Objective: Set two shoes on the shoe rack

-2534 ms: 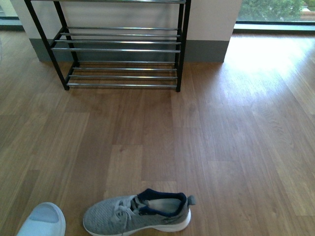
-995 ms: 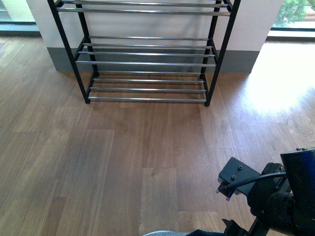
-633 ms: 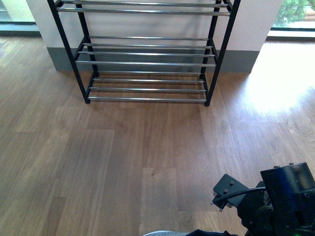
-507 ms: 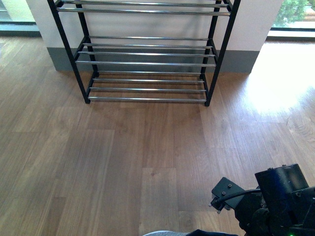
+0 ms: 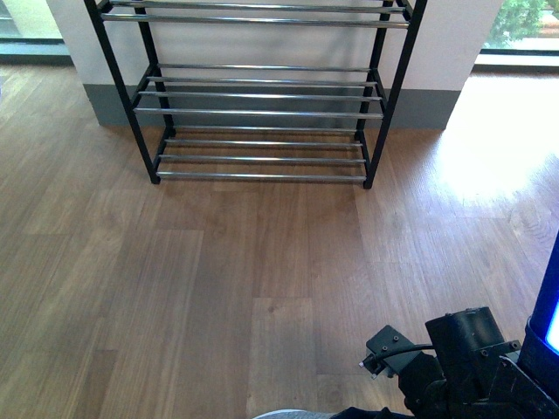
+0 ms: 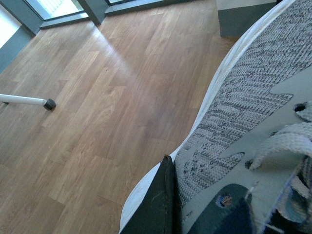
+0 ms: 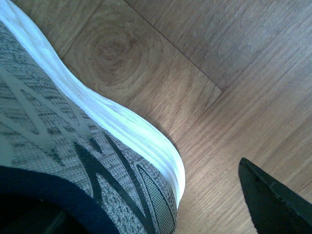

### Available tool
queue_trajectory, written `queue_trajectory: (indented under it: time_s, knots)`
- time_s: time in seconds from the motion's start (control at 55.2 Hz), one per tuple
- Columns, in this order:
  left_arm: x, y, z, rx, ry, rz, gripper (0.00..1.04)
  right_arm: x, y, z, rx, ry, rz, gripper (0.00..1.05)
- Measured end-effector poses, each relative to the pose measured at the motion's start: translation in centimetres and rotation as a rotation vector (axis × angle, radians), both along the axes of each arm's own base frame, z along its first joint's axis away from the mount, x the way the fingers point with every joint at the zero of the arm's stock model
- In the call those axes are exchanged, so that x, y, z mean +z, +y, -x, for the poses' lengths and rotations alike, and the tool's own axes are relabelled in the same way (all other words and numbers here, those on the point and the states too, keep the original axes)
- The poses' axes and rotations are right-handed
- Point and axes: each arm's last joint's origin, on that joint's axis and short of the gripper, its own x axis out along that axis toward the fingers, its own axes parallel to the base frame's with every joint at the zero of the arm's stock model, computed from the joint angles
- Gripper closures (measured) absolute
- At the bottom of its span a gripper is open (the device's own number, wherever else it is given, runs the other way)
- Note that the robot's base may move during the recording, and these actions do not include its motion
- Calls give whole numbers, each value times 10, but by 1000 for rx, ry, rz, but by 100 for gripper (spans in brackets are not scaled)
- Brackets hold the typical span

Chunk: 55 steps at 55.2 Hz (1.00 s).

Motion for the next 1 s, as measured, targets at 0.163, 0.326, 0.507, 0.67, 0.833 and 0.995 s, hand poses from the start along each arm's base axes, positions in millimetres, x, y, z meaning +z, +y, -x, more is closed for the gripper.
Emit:
queue_trajectory:
  time_s: [0.163,0.326,0.507,0.67,0.833,0.995]
  knots:
    - [0,0,0,0,0,0,103,-2,-4,-2,-40,20,-7,63]
    - [0,0,0,0,0,0,103,-3,-12,-4,-67,24,7,84]
    - [0,0,0,0,0,0,103,2,-26,-10,-93,0,52,97]
    - [0,0,0,0,0,0,103,30,-54,-25,-172,-79,147,98]
    - [0,0,0,0,0,0,103,74,-71,-37,-166,-178,199,98]
    - [0,0,0,0,0,0,103,123,-81,-38,-131,-293,199,98]
